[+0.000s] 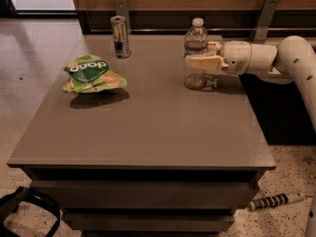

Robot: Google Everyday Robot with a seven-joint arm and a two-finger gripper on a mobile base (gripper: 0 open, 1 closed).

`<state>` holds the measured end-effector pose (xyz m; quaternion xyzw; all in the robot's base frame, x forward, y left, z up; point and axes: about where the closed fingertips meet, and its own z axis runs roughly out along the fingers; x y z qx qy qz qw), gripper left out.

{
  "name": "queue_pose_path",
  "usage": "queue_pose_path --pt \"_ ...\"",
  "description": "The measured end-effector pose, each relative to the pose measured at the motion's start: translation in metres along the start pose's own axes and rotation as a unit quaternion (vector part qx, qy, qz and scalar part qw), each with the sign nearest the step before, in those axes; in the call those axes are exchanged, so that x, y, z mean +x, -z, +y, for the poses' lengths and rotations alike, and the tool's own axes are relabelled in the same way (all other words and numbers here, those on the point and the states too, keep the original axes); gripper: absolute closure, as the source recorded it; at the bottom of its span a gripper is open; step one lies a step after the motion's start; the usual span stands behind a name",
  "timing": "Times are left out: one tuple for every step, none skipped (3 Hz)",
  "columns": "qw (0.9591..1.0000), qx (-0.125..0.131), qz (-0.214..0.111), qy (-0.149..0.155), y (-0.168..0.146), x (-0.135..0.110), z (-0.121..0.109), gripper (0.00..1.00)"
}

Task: Place water bottle upright

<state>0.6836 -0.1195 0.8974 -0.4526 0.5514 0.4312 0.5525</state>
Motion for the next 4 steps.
queue_pose_path --pt "1.0 0.0 0.0 0.0 -0.0001 -0.0001 0.0 0.37" --pt "1.0 0.0 0.0 0.0 -0.0002 -0.0001 0.0 0.13" --pt "1.0 -0.003 0.0 0.0 -0.0035 -0.0003 0.0006 0.0" --pt "1.0 -0.003 0.0 0.0 -0.0037 -0.0003 0.0006 0.0"
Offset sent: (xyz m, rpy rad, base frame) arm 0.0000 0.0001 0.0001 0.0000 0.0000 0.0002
